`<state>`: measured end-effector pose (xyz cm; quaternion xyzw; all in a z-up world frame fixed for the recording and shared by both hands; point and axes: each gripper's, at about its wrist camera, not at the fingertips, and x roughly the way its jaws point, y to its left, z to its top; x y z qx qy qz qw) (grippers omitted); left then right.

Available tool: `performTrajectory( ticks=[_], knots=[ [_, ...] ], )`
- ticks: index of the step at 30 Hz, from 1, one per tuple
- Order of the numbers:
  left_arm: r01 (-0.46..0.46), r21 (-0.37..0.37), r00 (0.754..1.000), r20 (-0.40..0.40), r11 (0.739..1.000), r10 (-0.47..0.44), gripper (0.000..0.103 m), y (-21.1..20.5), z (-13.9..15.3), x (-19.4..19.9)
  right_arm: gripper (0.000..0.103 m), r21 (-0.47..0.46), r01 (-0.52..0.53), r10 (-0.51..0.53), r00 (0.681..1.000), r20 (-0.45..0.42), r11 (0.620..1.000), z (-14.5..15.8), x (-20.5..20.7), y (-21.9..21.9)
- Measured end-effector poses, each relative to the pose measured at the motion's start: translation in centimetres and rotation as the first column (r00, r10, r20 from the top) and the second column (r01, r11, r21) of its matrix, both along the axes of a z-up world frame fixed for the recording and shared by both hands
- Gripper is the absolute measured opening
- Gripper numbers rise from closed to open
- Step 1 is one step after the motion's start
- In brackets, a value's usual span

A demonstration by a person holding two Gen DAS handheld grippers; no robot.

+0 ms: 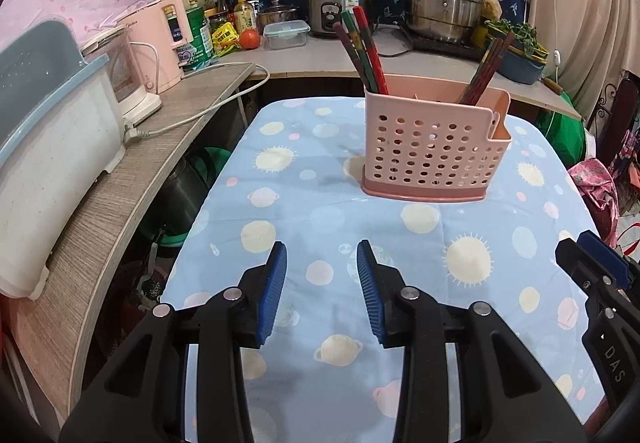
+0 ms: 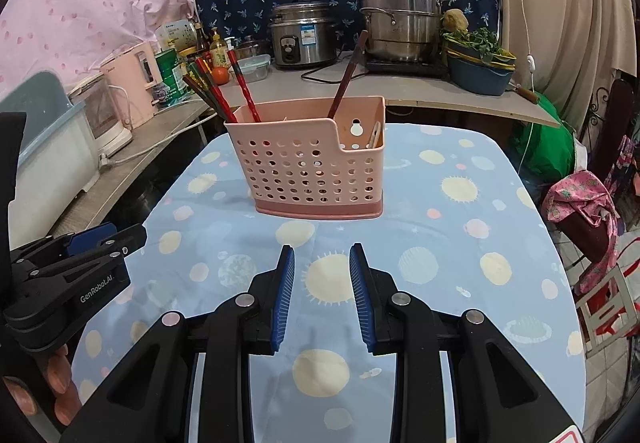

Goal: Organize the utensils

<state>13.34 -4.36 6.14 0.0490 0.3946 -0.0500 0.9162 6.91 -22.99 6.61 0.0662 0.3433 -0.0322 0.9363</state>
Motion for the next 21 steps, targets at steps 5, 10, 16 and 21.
performTrajectory(
  ticks=[5, 10, 16, 21],
  knots=[
    [-0.004, 0.015, 1.0, -0.004, 1.0, 0.004, 0.041, 0.0, -0.4, -0.3, 0.028, 0.001, -0.001, 0.001, 1.0, -0.012, 1.0, -0.5, -0.2, 0.2],
    [-0.008, 0.026, 1.0, -0.003, 1.0, 0.008, 0.048, 0.0, -0.8, -0.5, 0.041, -0.004, 0.002, -0.003, 1.0, -0.014, 1.0, -0.7, -0.4, 0.3],
    [-0.02, 0.043, 1.0, 0.003, 0.999, 0.02, 0.063, 0.1, -1.1, -0.6, 0.052, -0.008, 0.005, -0.005, 1.0, -0.019, 1.0, -0.9, -0.4, 0.5],
    [-0.025, 0.055, 1.0, 0.008, 0.998, 0.025, 0.075, 0.1, -1.2, -0.7, 0.06, -0.011, 0.006, -0.007, 1.0, -0.02, 1.0, -1.1, -0.4, 0.6]
  ],
)
